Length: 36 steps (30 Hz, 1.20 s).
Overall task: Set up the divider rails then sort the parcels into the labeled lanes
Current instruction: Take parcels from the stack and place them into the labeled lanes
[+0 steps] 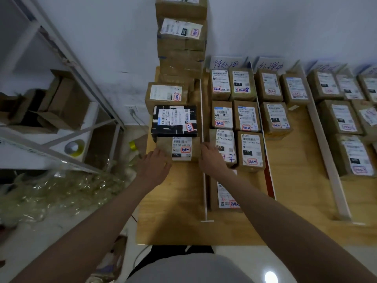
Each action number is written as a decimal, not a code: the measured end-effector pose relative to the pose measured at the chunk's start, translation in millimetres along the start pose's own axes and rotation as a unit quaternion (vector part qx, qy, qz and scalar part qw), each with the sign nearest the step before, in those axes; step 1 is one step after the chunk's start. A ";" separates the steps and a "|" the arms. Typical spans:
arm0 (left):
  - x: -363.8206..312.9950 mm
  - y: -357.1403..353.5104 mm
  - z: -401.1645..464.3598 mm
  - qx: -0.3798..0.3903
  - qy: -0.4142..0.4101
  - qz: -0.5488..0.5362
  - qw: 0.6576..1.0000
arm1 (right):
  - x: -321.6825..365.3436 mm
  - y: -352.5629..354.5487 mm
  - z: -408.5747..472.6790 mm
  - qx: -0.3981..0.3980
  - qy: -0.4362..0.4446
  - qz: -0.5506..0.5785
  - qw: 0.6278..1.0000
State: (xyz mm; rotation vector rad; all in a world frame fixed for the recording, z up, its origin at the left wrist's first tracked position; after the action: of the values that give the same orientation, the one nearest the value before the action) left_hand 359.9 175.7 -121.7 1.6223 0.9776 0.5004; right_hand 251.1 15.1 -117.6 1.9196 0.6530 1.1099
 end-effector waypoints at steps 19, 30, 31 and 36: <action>35.4 -37.8 17.0 -0.004 -0.117 -0.014 0.993 | 38.7 -93.6 -38.0 0.028 -0.161 0.188 0.968; 38.6 -30.8 12.4 0.019 -0.141 -0.012 0.990 | 44.1 -107.6 -36.9 0.092 -0.228 0.299 0.922; 40.0 -26.6 8.5 0.011 -0.135 -0.017 0.991 | 45.2 -103.6 -39.0 0.093 -0.227 0.297 0.923; 45.8 -1.2 -3.5 -0.029 -0.113 -0.023 0.993 | 45.4 -72.7 -53.3 0.112 -0.199 0.282 0.932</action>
State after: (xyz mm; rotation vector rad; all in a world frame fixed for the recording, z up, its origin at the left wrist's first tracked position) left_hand 382.8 214.6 -129.6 1.5616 0.8220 0.3031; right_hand 223.4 108.9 -142.4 2.5285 -0.0128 0.9482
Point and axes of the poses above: each hand's wrist, its own z-axis towards the middle knuckle, its own y-axis out of the back of the hand, x = y × z, the point moved 7 cm from there along z, towards the middle knuckle, and after that the axes turned 8 degrees about y, right-handed, at the moved point
